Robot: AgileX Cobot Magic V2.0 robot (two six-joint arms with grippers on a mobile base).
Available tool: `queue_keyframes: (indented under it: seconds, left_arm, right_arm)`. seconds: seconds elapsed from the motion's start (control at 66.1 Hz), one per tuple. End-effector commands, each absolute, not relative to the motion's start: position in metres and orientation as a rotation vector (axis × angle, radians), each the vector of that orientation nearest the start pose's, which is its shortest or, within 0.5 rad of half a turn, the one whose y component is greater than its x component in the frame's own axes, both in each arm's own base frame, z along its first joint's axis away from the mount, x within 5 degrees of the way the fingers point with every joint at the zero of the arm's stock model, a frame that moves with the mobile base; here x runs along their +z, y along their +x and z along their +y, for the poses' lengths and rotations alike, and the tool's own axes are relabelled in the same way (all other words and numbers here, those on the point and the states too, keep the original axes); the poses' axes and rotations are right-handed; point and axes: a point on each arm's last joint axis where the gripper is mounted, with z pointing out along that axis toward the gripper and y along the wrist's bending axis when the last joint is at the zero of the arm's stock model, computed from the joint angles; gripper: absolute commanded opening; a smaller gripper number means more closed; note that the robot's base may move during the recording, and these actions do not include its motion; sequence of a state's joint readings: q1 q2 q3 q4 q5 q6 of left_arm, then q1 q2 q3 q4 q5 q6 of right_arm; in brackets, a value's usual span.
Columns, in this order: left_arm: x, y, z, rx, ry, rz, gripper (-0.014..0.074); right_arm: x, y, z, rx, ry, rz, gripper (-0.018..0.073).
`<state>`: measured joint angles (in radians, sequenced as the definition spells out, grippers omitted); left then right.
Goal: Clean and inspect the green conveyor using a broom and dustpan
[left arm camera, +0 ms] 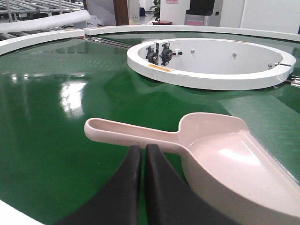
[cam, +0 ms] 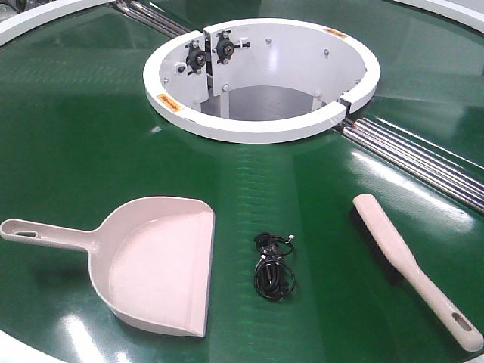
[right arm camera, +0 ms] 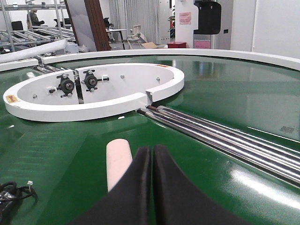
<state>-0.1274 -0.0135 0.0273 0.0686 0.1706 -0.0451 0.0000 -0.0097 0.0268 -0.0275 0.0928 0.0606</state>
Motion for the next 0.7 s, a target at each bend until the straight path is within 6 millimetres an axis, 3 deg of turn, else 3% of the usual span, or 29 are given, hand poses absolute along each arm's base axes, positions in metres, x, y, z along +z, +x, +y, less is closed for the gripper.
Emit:
queue_keyframes:
  seconds: [0.0,0.681]
  left_arm:
    - [0.1854,0.0563,-0.0069,-0.087,0.114,1.614,-0.0006]
    - [0.1854,0.0563,-0.0069,-0.087,0.114,1.614,-0.0006]
  right_arm:
    - [0.1964,0.0563,-0.0004,0.015,0.023,1.523,-0.001]
    - [0.1964,0.0563,-0.0004,0.015,0.023,1.523,-0.001]
